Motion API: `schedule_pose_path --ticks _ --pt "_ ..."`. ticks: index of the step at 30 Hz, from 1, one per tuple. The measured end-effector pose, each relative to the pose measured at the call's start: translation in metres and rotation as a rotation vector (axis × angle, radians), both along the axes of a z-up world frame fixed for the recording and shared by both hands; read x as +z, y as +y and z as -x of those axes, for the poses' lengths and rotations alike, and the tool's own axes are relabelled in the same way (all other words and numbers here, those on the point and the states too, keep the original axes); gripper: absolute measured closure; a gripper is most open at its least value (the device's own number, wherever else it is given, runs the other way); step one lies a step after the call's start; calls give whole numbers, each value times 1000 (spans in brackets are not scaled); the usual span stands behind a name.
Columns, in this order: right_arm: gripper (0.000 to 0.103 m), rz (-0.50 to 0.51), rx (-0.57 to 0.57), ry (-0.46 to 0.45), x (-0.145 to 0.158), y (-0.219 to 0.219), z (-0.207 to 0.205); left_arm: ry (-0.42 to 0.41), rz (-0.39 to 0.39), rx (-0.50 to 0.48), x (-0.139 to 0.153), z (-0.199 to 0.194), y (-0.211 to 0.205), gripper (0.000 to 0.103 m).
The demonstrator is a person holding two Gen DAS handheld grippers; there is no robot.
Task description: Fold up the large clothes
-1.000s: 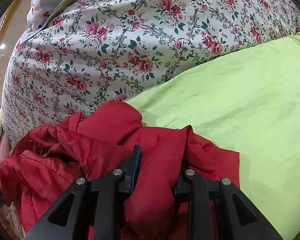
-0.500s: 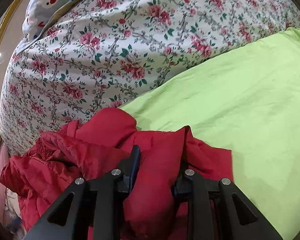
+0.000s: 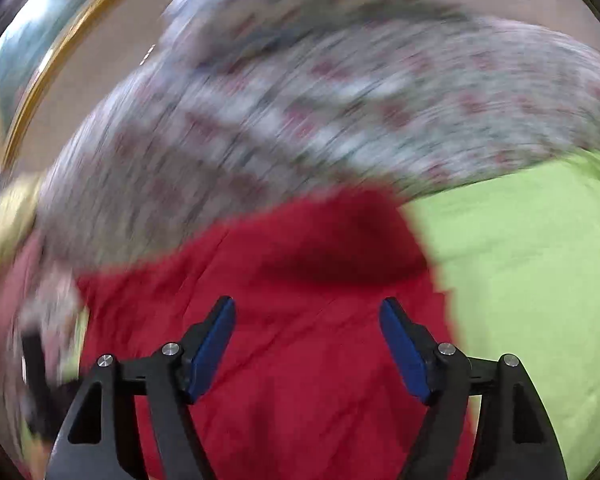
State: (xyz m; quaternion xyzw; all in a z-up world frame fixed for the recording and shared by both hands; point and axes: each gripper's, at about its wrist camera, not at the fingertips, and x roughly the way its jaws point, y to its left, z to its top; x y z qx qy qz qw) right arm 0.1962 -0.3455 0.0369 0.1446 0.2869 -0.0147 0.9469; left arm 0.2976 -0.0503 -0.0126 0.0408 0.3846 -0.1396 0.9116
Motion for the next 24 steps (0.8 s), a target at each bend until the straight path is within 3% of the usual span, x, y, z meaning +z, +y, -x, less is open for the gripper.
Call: schedule_pose_path --ticks 3,7,10,15,24 --pt "28 94 103 153 -24 27 -30 9 -4 -6 0 0 1 53" --pt "28 124 64 255 -54 15 -57 -4 46 -14 16 7 16 54" --pt "28 100 34 265 -59 0 -64 -47 81 33 27 9 34 54" --pt "28 53 1 287 -64 -14 -78 56 67 81 3 -35 43 55" --pt "27 8 -43 277 -79 -24 -84 96 61 117 -20 -72 35 54"
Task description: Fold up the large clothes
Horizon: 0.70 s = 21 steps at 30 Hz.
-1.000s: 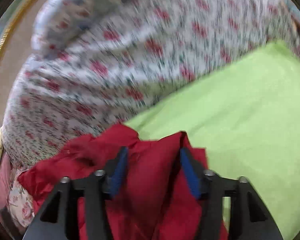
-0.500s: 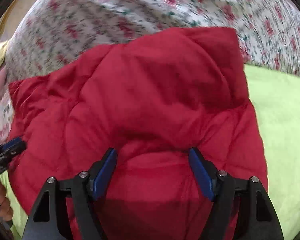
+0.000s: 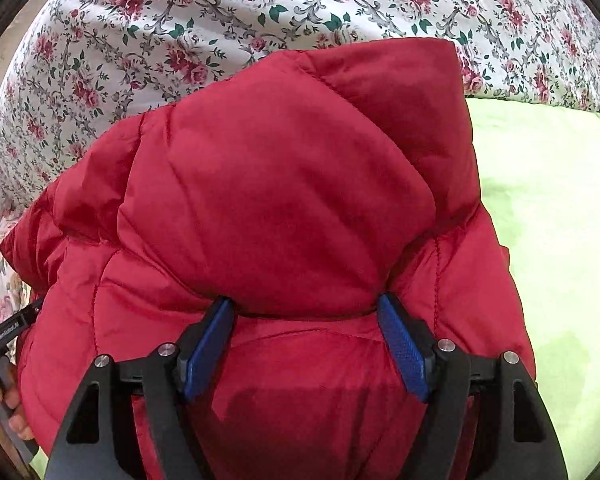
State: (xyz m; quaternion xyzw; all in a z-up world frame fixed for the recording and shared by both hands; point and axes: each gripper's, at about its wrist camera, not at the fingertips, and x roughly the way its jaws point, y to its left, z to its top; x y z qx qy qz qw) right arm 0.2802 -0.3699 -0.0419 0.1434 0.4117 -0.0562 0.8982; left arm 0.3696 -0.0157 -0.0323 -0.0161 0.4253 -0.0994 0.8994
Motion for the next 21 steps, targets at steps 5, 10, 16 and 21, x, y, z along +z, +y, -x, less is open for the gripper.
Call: schedule_pose_path --ticks 5,10,16,21 --pt "27 5 -2 -3 -4 4 -4 -3 -9 -3 -4 3 -5 54" --pt "28 -8 0 -21 0 7 6 8 -33 -9 -1 2 -8 54" --pt "26 -31 8 -72 21 13 51 4 -25 -19 8 11 -9 54" --pt "26 -35 22 -77 29 4 79 14 52 -40 23 31 6 54"
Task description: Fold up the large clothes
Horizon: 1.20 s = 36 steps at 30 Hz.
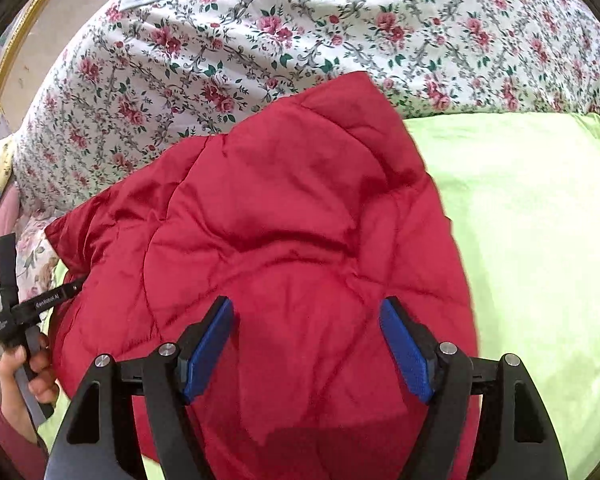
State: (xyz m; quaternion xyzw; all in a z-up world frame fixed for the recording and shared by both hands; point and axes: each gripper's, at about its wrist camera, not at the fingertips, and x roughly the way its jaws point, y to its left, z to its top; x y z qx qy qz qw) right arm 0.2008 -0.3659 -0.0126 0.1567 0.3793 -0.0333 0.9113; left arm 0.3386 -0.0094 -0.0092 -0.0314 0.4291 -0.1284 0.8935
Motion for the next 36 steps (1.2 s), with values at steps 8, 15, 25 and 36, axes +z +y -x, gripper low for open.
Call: schedule_pose_path --ticks 8,15,25,36 --pt "26 -1 9 -8 10 -15 26 -25 104 -22 16 39 27 47" --pt "26 -9 -11 0 10 -31 38 -46 182 10 19 67 64 40" --pt "26 -48 -57 6 5 -48 46 6 276 69 2 63 101 40" --pt "26 -112 -84 -7 -6 -60 40 57 420 49 -19 50 106 32"
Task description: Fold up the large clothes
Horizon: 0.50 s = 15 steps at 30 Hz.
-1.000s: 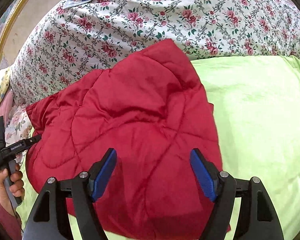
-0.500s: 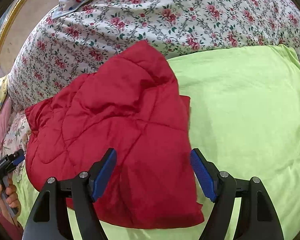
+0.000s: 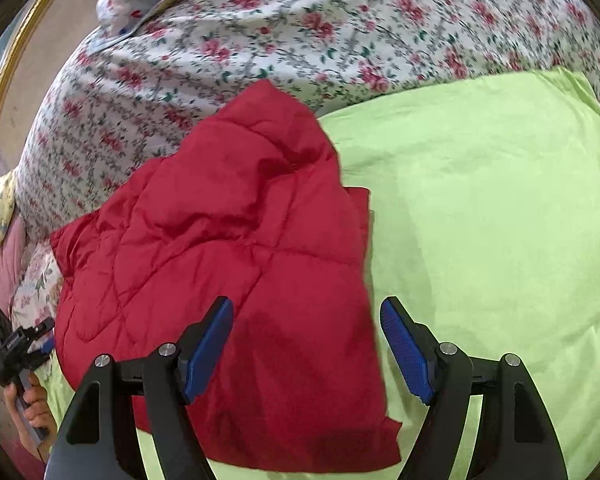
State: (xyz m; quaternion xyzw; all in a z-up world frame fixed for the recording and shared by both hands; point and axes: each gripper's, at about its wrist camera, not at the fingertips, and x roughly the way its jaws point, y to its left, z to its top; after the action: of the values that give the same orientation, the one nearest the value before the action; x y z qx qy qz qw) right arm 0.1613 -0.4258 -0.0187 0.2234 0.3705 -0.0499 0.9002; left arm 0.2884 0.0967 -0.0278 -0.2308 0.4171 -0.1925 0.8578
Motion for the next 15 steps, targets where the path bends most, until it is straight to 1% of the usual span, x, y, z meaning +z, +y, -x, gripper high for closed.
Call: schedule_pose_path --ticks 2,4,8,12,13,15 --pt "25 -36 -18 2 -6 -8 -3 12 14 -8 -5 -5 -1 31" --pt "25 -96 -30 6 -16 -17 -9 22 31 -14 -10 -10 -2 21" --pt "20 -211 -19 10 -31 -25 -21 56 78 -28 -22 -24 -6 16" --pt "20 -347 27 21 -47 -24 -34 105 137 -43 -36 -35 -12 16" --pt "19 -362 35 23 -49 -22 -36 104 143 -43 -38 -36 -14 16" --pt "21 -352 36 32 -51 -16 -39 103 143 -42 -39 -37 -17 17"
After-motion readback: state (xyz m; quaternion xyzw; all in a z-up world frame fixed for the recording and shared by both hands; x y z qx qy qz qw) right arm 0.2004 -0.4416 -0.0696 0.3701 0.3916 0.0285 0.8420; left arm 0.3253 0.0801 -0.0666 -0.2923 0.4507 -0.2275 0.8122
